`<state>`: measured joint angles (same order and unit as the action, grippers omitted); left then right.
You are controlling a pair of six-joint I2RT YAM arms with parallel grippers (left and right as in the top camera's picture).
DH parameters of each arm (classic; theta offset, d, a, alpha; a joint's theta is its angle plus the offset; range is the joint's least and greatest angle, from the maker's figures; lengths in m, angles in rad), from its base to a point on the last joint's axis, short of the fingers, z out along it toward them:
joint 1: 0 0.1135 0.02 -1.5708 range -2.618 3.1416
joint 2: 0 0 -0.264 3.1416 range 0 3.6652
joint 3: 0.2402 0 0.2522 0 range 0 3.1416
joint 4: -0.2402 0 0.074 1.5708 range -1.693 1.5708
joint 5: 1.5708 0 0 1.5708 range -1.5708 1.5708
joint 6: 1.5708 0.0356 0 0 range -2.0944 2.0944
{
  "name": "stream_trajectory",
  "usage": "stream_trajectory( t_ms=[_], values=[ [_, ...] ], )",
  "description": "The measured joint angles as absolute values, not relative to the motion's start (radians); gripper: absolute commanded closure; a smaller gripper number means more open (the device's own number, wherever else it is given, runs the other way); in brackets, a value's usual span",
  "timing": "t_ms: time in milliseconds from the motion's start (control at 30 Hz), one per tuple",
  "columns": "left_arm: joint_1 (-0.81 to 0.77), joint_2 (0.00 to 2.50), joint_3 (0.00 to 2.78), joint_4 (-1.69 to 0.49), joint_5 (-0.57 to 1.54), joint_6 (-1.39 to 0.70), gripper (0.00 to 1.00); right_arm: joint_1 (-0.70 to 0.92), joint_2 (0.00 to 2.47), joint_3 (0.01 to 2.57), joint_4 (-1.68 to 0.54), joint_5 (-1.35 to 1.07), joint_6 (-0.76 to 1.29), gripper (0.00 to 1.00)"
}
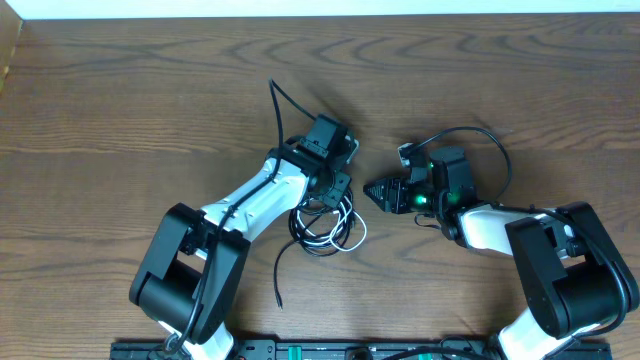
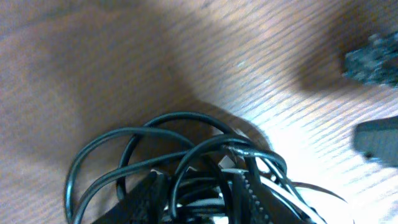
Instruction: Untangle cables
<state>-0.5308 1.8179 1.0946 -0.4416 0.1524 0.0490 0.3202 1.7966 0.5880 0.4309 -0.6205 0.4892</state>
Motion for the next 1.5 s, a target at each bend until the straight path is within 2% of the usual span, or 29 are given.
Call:
stream_trajectory(
  t_ms=[33, 67, 233, 367, 667, 967, 1167, 1333, 1500],
  values=[
    [-0.531, 1.818, 1.086, -0.442, 0.150, 0.049, 0.74, 0.320, 1.797, 0.588, 0.431, -0.620, 0.489, 0.47],
    [-0.531, 1.818, 1.077, -0.445, 0.150, 0.049, 0.92, 0.320, 1.797, 0.588, 0.431, -0.620, 0.489, 0.47],
    [-0.531, 1.818, 1.055, -0.449, 0.162, 0.049, 0.93, 0.320, 1.795, 0.588, 0.431, -0.625, 0.489, 0.42],
    [-0.530, 1.818, 1.053, -0.453, 0.207, 0.050, 0.93, 0.320, 1.793, 0.588, 0.434, -0.635, 0.488, 0.46],
    [-0.506, 1.761, 1.053, -0.536, 0.488, 0.109, 0.93, 0.267, 1.802, 0.580, 0.583, -0.842, 0.493, 0.52],
    [-0.464, 1.720, 1.053, -0.535, 0.696, 0.141, 0.93, 0.252, 1.802, 0.580, 0.522, -1.018, 0.498, 0.52],
    [-0.438, 1.720, 1.053, -0.535, 0.737, 0.155, 0.93, 0.266, 1.802, 0.580, 0.506, -1.106, 0.498, 0.50],
    [-0.395, 1.720, 1.053, -0.535, 0.751, 0.158, 0.93, 0.270, 1.802, 0.580, 0.502, -1.154, 0.493, 0.55],
    [-0.367, 1.720, 1.053, -0.535, 0.754, 0.158, 0.93, 0.270, 1.802, 0.580, 0.501, -1.190, 0.477, 0.54]
  ],
)
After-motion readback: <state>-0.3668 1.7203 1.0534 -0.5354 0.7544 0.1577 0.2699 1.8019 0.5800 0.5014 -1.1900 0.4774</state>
